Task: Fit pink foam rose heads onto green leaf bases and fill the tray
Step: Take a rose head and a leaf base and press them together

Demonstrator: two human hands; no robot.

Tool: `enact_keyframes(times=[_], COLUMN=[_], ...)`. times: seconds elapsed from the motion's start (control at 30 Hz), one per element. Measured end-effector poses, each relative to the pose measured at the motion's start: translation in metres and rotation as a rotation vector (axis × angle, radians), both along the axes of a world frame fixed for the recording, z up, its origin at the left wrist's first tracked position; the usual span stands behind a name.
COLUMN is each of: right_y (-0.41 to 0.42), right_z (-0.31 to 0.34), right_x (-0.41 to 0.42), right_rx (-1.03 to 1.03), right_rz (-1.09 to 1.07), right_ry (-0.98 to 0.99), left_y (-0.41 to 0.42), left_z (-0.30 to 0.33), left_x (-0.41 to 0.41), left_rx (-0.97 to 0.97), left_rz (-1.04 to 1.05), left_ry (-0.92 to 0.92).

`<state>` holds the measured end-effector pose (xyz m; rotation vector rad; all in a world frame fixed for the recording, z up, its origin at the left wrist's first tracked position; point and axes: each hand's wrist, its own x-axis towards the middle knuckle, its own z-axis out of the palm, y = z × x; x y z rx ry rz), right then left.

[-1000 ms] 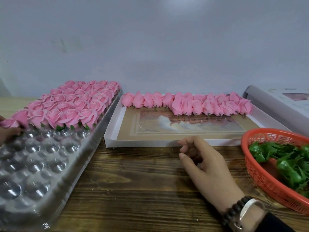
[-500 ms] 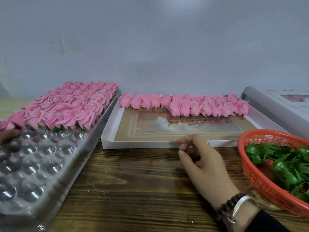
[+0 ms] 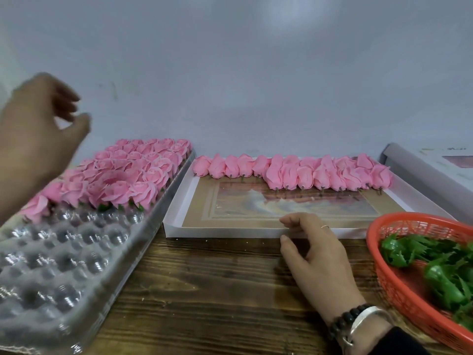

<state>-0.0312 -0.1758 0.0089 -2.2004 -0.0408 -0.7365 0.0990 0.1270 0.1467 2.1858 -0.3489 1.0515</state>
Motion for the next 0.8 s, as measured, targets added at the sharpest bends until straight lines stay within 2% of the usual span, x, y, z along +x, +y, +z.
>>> enact_keyframes(times=[0.03,0.17,0.33,0.4,0.53,0.67,0.8], right_y=[-0.001,0.0,0.002,0.003,0.001,0.0,0.0], right_z=[0.0,0.002,0.002,0.002,-0.001,-0.003,-0.004], right_x=[0.0,0.0,0.001,0.001,0.004,0.006,0.008], right_rx=[-0.026,-0.068,-0.058,-0.038,-0.003,0.052,0.08], right_rz=[-0.011,-0.04,-0.05,-0.057,-0.089,-0.094,-0.092], right_ry=[0.008,-0.001,-0.03,-0.057,-0.115,-0.127,-0.116], left_y=[-0.019,-0.1,-0.17,-0.191,-0.222,-0.244,-0.261], left_z=[0.001,-0.011,-0.054,-0.072,-0.091,-0.107,-0.115], left_x=[-0.005,-0.013,0.005,0.017,0.035,0.05,0.066], left_rx=[0.029,0.146,-0.015,-0.081,-0.037,-0.112,-0.133], left_rz=[-0.035,-0.196,-0.328,-0.324,-0.271,-0.305,-0.261], left_ry=[-0.02,0.121,0.483,0.596,0.713,0.866,0.843])
